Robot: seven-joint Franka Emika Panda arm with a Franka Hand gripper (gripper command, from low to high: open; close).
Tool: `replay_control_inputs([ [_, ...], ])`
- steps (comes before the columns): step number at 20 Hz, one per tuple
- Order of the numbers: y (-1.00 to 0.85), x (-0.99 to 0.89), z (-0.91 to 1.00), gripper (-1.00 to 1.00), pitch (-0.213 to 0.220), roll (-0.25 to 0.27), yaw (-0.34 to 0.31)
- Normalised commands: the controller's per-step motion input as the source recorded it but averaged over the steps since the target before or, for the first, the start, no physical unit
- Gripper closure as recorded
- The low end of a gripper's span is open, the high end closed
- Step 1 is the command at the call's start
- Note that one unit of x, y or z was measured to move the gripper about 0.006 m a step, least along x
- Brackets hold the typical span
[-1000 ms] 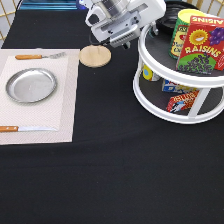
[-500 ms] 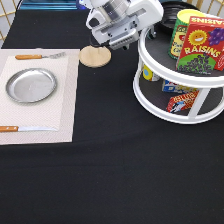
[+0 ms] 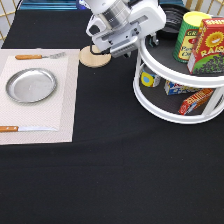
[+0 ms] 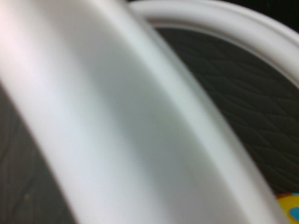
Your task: Pick up the bowl from the lazy Susan and put bowl on the plate
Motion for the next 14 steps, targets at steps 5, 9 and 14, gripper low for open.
replay_control_inputs([
  [5, 0.0, 0.61, 0.05, -1.0, 0.01, -0.021, 0.1],
  [9, 0.01, 0.42, 0.08, -1.0, 0.004, -0.004, 0.126],
  [14, 0.0, 0.17, 0.17, -1.0, 0.0, 0.0, 0.118],
])
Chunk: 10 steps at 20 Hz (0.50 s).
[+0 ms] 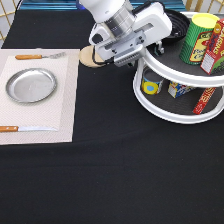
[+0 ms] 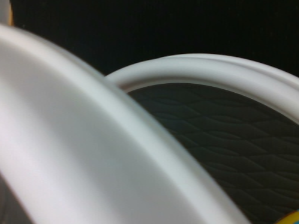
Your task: Pick up the bowl from the lazy Susan and put bowl on the plate
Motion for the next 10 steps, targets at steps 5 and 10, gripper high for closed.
replay_control_inputs([
  [5, -0.03, -0.27, 0.83, -1.0, -0.014, -0.064, 0.005],
  [10, 0.03, -0.59, 1.0, -1.0, -0.065, -0.136, -0.006],
])
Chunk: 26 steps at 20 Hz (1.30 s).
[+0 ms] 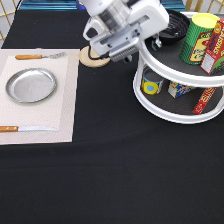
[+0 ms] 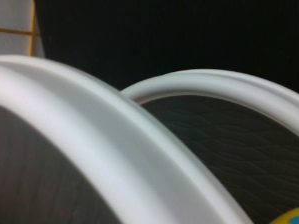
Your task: Pick up the bowl from the lazy Susan and put bowl on the plate
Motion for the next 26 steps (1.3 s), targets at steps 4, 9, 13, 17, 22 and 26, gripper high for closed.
replay_control_inputs([
  [4, 0.11, -0.64, 0.8, -1.0, -0.099, -0.224, -0.039],
  [9, 0.2, -0.62, 0.34, -1.0, -0.137, -0.321, -0.01],
  [13, 0.33, -0.69, -0.05, -1.0, -0.12, -0.279, 0.0],
  [17, 0.45, -0.79, -0.24, -1.0, -0.096, -0.169, 0.0],
  [22, 0.45, -0.82, -0.28, -1.0, -0.07, -0.1, -0.008],
  [26, 0.35, -0.75, -0.38, -1.0, -0.068, -0.084, -0.036],
])
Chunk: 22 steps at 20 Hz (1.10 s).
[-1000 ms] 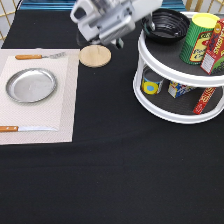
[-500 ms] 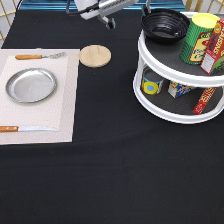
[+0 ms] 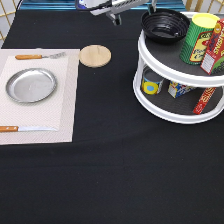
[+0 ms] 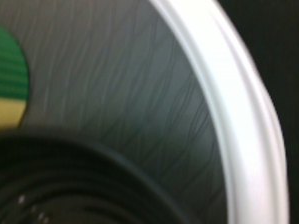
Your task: Pick up the bowl from the lazy Susan and put bowl on the plate
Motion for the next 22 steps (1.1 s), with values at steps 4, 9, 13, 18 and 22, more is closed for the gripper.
replay_control_inputs([
  [4, 0.49, -0.29, -0.22, -1.0, -0.048, -0.139, -0.041],
  [9, 0.43, -0.16, -0.09, 1.0, -0.051, -0.179, -0.032],
  [13, 0.25, -0.12, 0.0, 1.0, -0.055, -0.189, -0.013],
  [18, -0.01, -0.07, 0.02, 1.0, -0.029, -0.13, 0.0],
  [22, -0.26, 0.0, 0.08, 1.0, 0.0, -0.048, 0.0],
])
